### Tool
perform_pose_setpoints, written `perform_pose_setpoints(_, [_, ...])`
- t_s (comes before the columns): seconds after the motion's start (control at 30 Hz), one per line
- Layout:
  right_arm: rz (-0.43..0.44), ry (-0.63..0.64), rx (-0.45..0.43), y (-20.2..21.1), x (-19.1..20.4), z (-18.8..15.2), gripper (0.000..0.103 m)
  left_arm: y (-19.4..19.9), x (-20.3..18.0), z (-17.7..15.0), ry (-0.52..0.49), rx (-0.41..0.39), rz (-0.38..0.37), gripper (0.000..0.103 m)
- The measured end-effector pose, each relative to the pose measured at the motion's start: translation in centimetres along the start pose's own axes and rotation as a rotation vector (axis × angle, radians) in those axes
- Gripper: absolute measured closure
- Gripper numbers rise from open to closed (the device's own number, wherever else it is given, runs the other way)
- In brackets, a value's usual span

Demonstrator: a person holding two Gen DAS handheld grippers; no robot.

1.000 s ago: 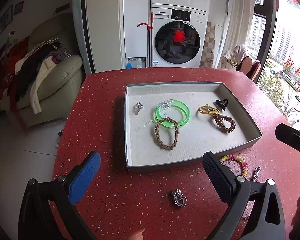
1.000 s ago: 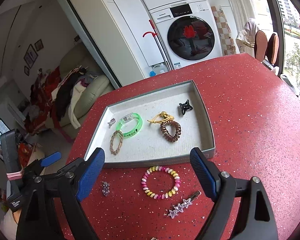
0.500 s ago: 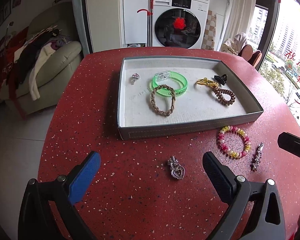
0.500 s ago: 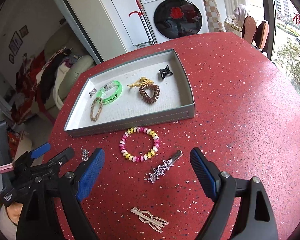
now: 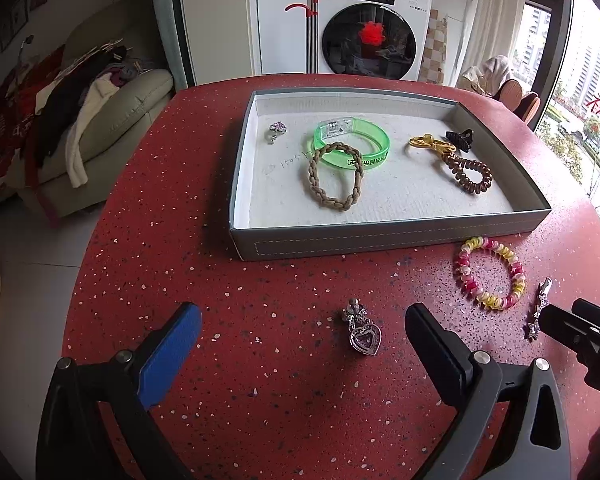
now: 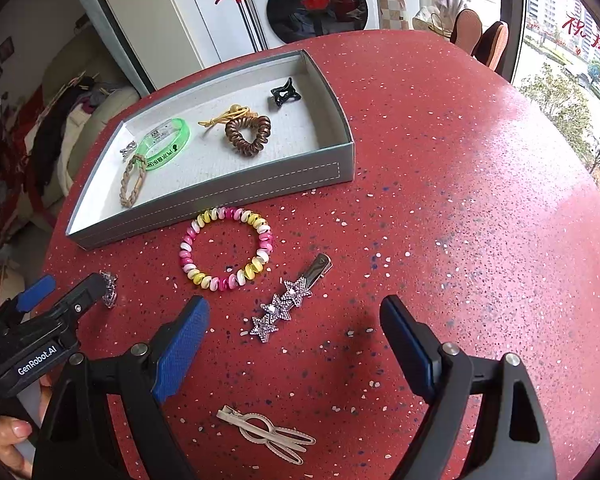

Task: Organize jewelry
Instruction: 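Grasp the purple-heart pendant with the left gripper while the right grasps the silver star hair clip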

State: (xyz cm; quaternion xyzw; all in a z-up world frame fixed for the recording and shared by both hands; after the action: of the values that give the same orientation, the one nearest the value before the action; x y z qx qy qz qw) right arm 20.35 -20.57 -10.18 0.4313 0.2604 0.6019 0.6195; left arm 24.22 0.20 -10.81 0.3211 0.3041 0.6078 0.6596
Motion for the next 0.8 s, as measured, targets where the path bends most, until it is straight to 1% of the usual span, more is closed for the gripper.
perform_pose_setpoints(0.17, [-0.035,0.015,-0.008,-0.8,0.0,0.0,0.016,-0.5,-0.3,-0.2,-0.012,0.003,0.010,0.000])
perform_pose_setpoints(0.27, [-0.067,0.054,-0.020,-1.0,0.3,0.2,0.022,-0.8,-0.5,-0.3,-0.021,0.005,0.017,0.000])
perform_pose_setpoints(0.4, [-0.118,0.113,-0.041,-1.5,0.5,0.6,0.028,-1.3,-0.9,-0.6,-0.045,0.016,0.027,0.000])
perform_pose_setpoints(0.43, [-0.129,0.125,-0.045,-1.5,0.4,0.7,0.030,-1.4,-1.0,-0.6,-0.050,0.017,0.027,0.000])
perform_pose_setpoints(0.5, [-0.134,0.138,-0.051,-1.4,0.3,0.7,0.036,-1.6,-1.1,-0.8,-0.058,0.026,0.028,0.004])
perform_pose_setpoints(0.57, [-0.125,0.149,-0.052,-1.3,0.3,0.8,0.047,-1.7,-1.1,-0.8,-0.053,0.026,0.022,0.004])
perform_pose_setpoints(0.63, [-0.116,0.174,-0.049,-1.3,0.5,0.9,0.053,-1.7,-1.2,-0.9,-0.052,0.026,0.016,0.006])
perform_pose_setpoints(0.67, [-0.105,0.184,-0.048,-1.3,0.7,0.9,0.058,-1.6,-1.5,-0.8,-0.053,0.025,0.002,0.013])
perform_pose_setpoints(0.7, [-0.099,0.192,-0.047,-1.3,0.8,0.9,0.060,-1.5,-1.6,-0.9,-0.057,0.027,-0.007,0.016])
perform_pose_setpoints(0.73, [-0.094,0.199,-0.046,-1.3,1.0,0.9,0.065,-1.5,-1.8,-0.8,-0.065,0.026,-0.007,0.017])
perform_pose_setpoints(0.77, [-0.089,0.201,-0.045,-1.2,1.1,0.8,0.073,-1.4,-2.0,-0.8,-0.073,0.024,-0.007,0.020])
perform_pose_setpoints(0.8, [-0.083,0.201,-0.043,-1.2,1.1,0.8,0.077,-1.4,-2.2,-0.8,-0.082,0.023,-0.014,0.024])
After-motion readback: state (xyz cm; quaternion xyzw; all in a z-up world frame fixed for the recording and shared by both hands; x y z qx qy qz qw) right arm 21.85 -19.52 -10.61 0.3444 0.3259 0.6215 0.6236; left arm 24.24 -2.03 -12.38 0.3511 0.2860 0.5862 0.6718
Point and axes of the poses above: each gripper's, at about its wrist camera, not at the fingertips, and y roughly against the way its jaws point, x to its left, z to its top, the point moved 10 cm from there along -y, roughly the way its jaws point, and after that the axes turned 2 degrees about -x, right-handed, at the moved point
